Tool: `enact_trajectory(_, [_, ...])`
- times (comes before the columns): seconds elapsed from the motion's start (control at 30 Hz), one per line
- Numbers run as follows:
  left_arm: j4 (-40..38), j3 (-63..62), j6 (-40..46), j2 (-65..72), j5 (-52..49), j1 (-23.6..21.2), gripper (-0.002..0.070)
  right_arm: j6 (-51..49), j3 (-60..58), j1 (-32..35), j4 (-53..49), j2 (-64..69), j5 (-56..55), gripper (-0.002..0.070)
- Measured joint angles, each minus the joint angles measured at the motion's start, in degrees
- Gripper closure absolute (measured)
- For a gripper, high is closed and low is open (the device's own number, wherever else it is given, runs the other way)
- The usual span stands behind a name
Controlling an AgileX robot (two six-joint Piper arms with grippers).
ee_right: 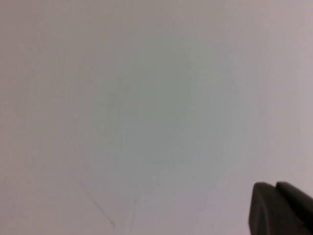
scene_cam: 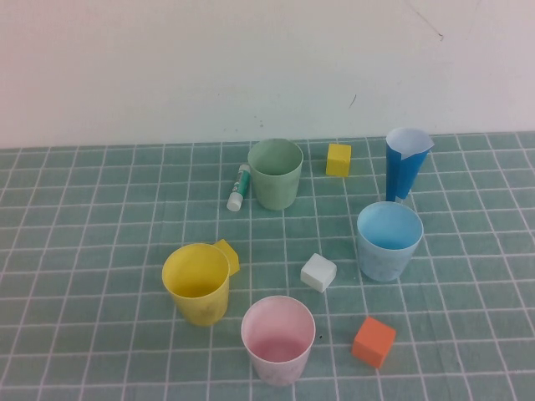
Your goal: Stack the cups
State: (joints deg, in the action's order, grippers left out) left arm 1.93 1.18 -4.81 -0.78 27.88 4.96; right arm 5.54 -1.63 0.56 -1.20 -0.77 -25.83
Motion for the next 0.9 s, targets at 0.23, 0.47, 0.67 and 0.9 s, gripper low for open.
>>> enact_trajectory(0.23, [-0.25, 0.0, -0.14, 0.0, 0.23, 0.0, 0.0678, 0.87, 0.0, 0.0, 3.82, 0.0, -4.74, 0.0678])
enact_trajectory(0.47, [-1.16, -5.64, -0.14, 0.0, -11.96, 0.0, 0.0678, 3.56, 7.6, 0.0, 3.57, 0.0, 10.02, 0.0678])
enact_trajectory(0.67, [1.72, -20.07, 0.95, 4.41, -37.52, 0.0, 0.0678, 7.04, 20.38, 0.0, 0.7, 1.73, 31.92, 0.0678])
enact_trajectory(0.9, [1.21, -28.1, 1.28, 18.92, -53.57, 0.0, 0.0678, 18.17, 28.5, 0.0, 4.01, 9.83, 56.08, 0.0678])
